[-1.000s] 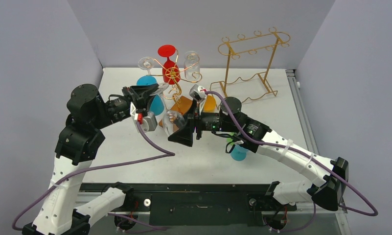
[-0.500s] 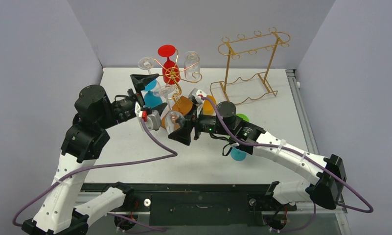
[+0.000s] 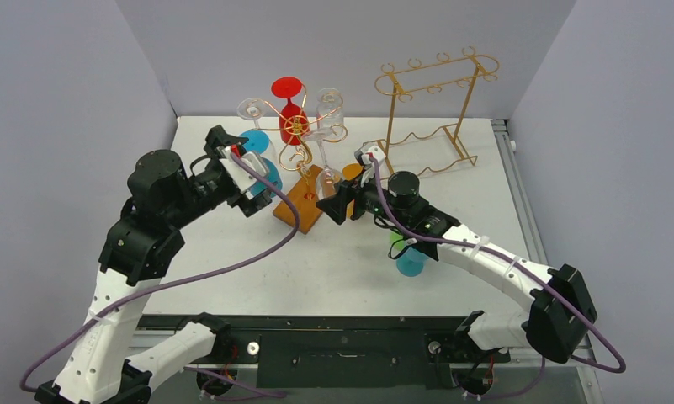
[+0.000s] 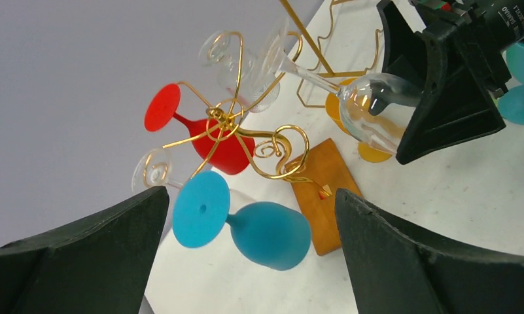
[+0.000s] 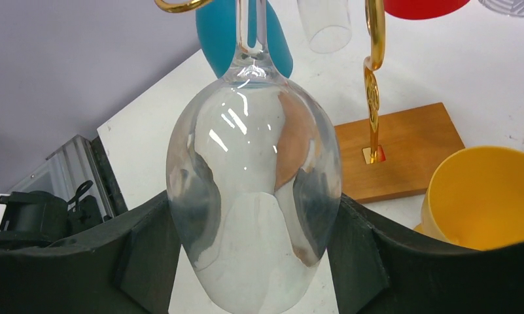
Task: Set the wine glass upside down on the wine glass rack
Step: Turn the wine glass upside down at the wine rack.
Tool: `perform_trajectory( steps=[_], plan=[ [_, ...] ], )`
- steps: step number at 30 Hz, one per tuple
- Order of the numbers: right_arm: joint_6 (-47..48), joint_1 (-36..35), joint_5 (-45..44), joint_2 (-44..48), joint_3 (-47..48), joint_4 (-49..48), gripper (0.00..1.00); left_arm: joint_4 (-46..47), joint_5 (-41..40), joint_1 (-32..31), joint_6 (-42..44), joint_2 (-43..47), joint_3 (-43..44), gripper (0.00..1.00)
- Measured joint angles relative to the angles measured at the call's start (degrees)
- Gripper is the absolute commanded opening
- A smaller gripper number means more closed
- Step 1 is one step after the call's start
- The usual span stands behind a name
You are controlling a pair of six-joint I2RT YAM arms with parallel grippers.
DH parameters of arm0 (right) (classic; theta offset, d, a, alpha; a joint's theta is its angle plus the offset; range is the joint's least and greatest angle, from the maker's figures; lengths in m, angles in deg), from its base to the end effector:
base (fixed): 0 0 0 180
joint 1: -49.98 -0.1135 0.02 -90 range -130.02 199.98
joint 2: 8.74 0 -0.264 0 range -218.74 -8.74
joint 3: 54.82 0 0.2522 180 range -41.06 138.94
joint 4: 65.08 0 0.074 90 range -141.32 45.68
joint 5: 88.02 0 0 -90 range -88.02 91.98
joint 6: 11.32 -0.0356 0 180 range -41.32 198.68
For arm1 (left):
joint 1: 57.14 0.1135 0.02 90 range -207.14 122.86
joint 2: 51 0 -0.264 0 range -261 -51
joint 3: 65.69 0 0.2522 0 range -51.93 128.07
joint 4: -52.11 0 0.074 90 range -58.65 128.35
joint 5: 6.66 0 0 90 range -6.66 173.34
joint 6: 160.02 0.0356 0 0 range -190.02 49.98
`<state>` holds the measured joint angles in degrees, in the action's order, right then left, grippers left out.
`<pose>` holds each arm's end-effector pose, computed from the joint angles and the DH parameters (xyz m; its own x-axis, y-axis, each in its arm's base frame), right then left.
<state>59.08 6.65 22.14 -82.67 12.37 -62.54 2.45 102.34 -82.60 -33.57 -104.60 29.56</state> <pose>0.2123 0.2171 0.3203 -0.4096 0.0465 -0.9111 -0.8006 0.4605 0.3834 0.1380 -0.0786 0.4786 0.3132 0.4730 -0.8235 0.6358 0.5396 0.5518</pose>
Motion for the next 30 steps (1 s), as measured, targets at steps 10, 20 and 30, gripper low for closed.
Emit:
perform_trajectory(
  steps=[10, 20, 30],
  plan=[
    [0.35, 0.17, -0.11, -6.45, 0.09, -5.90, 0.32, -8.26, -8.15, 0.00, -11.74, -1.01, 5.99, 0.96],
    [0.48, -0.35, -0.87, -11.47, 2.71, -8.48, 0.31, -12.94, -13.79, 0.00, -14.84, -1.42, 7.06, 0.96],
    [0.94, -3.23, -2.23, -16.09, 5.33, -12.00, 0.30, -15.52, -16.46, 0.00, -16.39, -3.26, 8.72, 0.96]
  ],
)
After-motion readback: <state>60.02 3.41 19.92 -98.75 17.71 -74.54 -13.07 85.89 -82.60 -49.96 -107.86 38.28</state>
